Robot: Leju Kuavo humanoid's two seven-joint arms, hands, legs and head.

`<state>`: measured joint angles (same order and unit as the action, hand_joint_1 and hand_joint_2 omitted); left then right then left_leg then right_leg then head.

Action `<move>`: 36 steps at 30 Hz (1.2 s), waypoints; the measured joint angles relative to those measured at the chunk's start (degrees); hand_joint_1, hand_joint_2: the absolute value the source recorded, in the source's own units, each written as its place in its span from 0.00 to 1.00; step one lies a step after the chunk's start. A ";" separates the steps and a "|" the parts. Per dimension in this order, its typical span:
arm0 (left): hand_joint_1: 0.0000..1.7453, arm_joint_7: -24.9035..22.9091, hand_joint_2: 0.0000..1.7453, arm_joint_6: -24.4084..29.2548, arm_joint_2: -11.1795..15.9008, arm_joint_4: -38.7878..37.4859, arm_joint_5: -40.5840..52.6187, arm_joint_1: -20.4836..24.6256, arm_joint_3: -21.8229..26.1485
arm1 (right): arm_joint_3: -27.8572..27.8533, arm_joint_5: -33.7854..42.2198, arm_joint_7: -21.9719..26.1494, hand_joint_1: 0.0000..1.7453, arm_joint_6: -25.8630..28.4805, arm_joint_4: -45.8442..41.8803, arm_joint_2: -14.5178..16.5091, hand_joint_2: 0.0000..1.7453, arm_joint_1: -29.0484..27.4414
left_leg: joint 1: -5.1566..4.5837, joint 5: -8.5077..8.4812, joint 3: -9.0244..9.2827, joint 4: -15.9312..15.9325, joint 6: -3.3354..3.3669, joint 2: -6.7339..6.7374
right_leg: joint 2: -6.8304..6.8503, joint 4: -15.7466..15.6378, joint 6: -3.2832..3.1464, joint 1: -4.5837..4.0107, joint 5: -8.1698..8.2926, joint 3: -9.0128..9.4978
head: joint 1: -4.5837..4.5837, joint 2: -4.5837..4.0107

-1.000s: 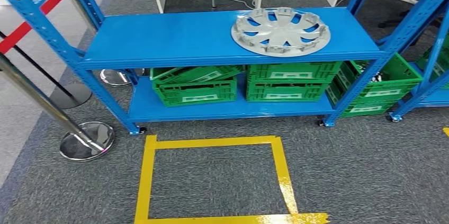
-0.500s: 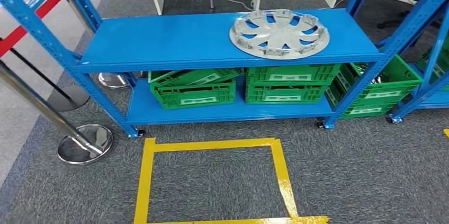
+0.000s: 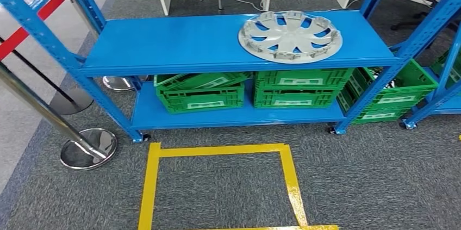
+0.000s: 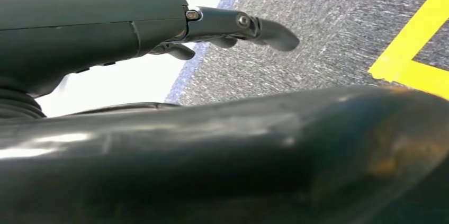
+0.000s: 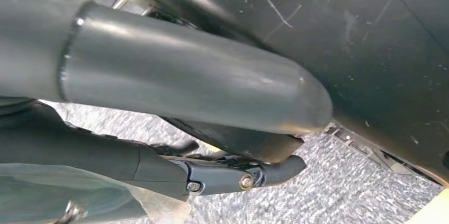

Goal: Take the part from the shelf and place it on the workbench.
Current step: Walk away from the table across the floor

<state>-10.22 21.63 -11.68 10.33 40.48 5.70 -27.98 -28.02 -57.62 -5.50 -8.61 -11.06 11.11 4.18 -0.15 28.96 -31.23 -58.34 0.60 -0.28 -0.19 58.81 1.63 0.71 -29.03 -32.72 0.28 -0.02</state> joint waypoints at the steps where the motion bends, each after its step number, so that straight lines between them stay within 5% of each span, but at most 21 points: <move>1: 0.00 -0.01 0.00 -0.02 -0.01 0.00 0.00 0.10 0.05 | 0.00 -0.01 0.02 0.00 0.00 0.00 0.02 0.00 -0.05 | 0.03 0.03 0.07 0.08 -0.20 0.02 | 0.00 -0.02 -0.36 0.03 0.04 -0.01 | 0.03 0.00; 4: 0.00 -0.09 0.00 -0.10 -0.06 0.02 -0.01 0.49 0.13 | 0.00 -0.21 0.00 0.00 0.00 0.00 0.08 0.00 -0.04 | 0.19 2.32 -1.38 -3.68 -1.03 0.07 | 0.19 -0.26 -1.34 0.30 -0.08 0.49 | 0.27 0.00; 6: 0.00 -0.25 0.00 -0.34 -0.07 0.03 -0.02 0.69 0.20 | 0.00 -0.38 -0.03 0.00 0.00 0.00 0.08 0.00 -0.06 | 0.30 5.58 -5.10 -11.33 -1.47 0.08 | 0.35 -0.27 -1.80 0.29 -0.34 0.77 | 0.43 0.00; 8: 0.00 -0.44 0.00 -0.57 -0.08 0.03 -0.02 0.73 0.33 | 0.00 -0.48 -0.04 0.00 0.00 0.00 0.08 0.00 -0.11 | 0.35 6.52 -8.14 -16.67 -1.53 0.08 | 0.29 -0.26 -1.96 0.24 -0.58 1.05 | 0.42 0.00; 10: 0.00 -0.60 0.00 -0.62 -0.08 0.03 -0.02 0.77 0.44 | 0.00 -0.53 -0.05 0.00 0.00 0.00 0.09 0.00 -0.13 | 0.32 3.17 -7.42 -13.79 -1.14 0.08 | 0.07 -0.26 -1.94 0.19 -0.89 1.57 | 0.43 0.00; 13: 0.00 -0.68 0.00 -0.61 -0.08 0.03 -0.02 1.04 0.53 | 0.00 -0.63 -0.06 0.00 -0.01 0.00 0.19 0.00 -0.11 | -0.06 -1.95 -3.16 -3.23 0.15 0.11 | -0.10 -0.25 -1.46 -0.04 -1.48 2.07 | 0.41 0.00; 18: 0.00 -0.71 0.00 -0.62 -0.31 0.05 -0.02 1.36 0.79 | 0.00 -0.73 -0.14 0.00 0.00 -0.01 0.22 0.00 0.06 | -0.04 -1.86 -1.65 0.30 1.02 0.06 | 0.12 0.20 0.11 -0.08 -2.36 1.83 | 0.31 -0.01; 22: 0.00 -0.71 0.00 -0.61 -0.53 0.05 0.03 1.57 1.16 | 0.00 -0.76 -0.10 0.00 0.01 -0.02 0.19 0.00 0.25 | 0.28 -1.69 -1.02 0.93 1.71 0.15 | 0.13 12.62 0.89 -0.02 -7.52 -5.13 | -0.18 0.00; 23: 0.00 -0.71 0.00 -0.61 -0.54 0.05 0.04 1.57 1.22 | 0.00 -0.74 -0.10 0.00 0.02 -0.02 0.17 0.00 0.28 | 0.27 -1.54 -0.90 0.91 1.76 0.15 | 0.14 14.75 1.04 -0.01 -7.68 -6.56 | -0.21 0.00; 25: 0.00 -0.71 0.00 -0.61 -0.57 0.05 0.04 1.56 1.31 | 0.00 -0.76 -0.15 0.00 0.02 -0.03 0.12 0.00 0.36 | 0.32 -1.12 -0.41 0.86 1.64 0.07 | 0.18 12.48 1.19 0.07 -4.66 -6.18 | -0.29 0.00; 28: 0.00 -0.71 0.00 -0.61 -0.57 0.05 0.06 1.59 1.37 | 0.00 -0.85 -0.22 0.00 -0.05 -0.01 0.11 0.00 0.35 | 0.16 -0.12 0.29 0.38 0.80 -0.07 | 0.22 2.08 1.02 0.21 0.35 -1.55 | -0.40 0.00; 33: 0.00 -0.67 0.00 -0.60 -0.55 0.05 0.09 1.73 1.41 | 0.00 -0.83 -0.16 0.00 -0.16 0.00 0.16 0.00 0.16 | 0.04 1.08 0.31 -0.80 -0.28 -0.01 | 0.06 0.01 -0.79 0.24 -0.19 0.20 | -0.08 0.00; 36: 0.00 -0.59 0.00 -0.59 -0.53 0.05 0.13 1.71 1.43 | 0.00 -0.83 -0.17 0.00 -0.15 0.00 0.19 0.00 0.14 | 0.19 5.16 -3.86 -9.59 -1.06 0.05 | 0.34 -0.11 -1.70 0.35 -0.72 1.01 | 0.22 0.00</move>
<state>-10.80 21.05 -12.21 10.38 40.60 7.42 -26.55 -28.02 -58.45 -5.68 -8.76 -11.06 11.30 4.32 0.03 34.12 -35.09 -67.93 -0.46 -0.23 0.15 58.70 -0.07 1.06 -29.75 -31.72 0.50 -0.02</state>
